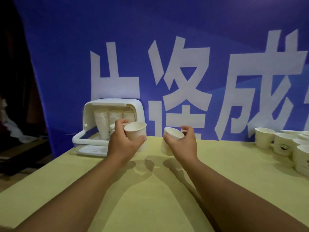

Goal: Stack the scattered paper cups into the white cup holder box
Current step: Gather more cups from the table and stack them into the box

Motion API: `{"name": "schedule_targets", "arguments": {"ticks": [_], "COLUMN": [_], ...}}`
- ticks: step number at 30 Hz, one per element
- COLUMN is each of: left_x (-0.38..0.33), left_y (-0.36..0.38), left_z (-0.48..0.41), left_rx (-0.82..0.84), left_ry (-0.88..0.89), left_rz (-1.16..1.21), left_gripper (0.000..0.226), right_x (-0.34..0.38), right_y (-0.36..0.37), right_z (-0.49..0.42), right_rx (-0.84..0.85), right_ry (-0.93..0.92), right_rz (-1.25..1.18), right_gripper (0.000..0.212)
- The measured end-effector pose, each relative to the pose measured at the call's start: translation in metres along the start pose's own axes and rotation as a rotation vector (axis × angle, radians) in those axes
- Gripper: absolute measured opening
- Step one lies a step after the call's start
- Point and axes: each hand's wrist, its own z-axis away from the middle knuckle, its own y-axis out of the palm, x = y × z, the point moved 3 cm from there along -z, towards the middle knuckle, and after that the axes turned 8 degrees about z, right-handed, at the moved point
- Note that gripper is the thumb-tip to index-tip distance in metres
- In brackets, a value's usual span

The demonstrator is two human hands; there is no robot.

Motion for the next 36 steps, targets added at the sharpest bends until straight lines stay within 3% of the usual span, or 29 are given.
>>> {"name": "schedule_targets", "arguments": {"ticks": [6,15,20,26,29,30,33,36], "left_x": [0.005,0.031,0.05,0.07,0.077,0.078,0.078,0.077], "left_y": [-0.023,-0.041,-0.033,-0.037,-0.038,-0.038,-0.036,-0.036], "left_z": [-0.055,-0.092,-0.093,-0.094,-0.088,-0.085,-0.081,-0.08], "left_rx": [-0.135,-0.267,-0.176,-0.027,0.122,0.157,0.201,0.211], "left_ry": [0.012,0.018,-0.004,-0.106,-0.144,-0.148,-0.144,-0.138], "left_rz": [0.099,0.145,0.034,-0.223,-0.312,-0.324,-0.365,-0.311], "left_gripper": [0.067,0.068,0.073,0.095,0.07,0.071,0.099,0.102], "right_x": [0.026,0.061,0.07,0.064,0.067,0.069,0.072,0.075], "right_y": [0.052,0.115,0.132,0.132,0.133,0.134,0.137,0.136], "right_z": [-0.034,-0.06,-0.062,-0.063,-0.062,-0.061,-0.059,-0.059], "right_rx": [-0.003,0.03,0.001,-0.033,-0.028,-0.024,-0.01,0.018], "right_ry": [0.04,0.04,0.049,0.019,0.003,-0.016,-0.073,-0.128], "right_rz": [-0.139,-0.409,-0.529,-0.477,-0.471,-0.453,-0.4,-0.375], "right_gripper": [0.085,0.075,0.071,0.073,0.072,0.073,0.072,0.068]}}
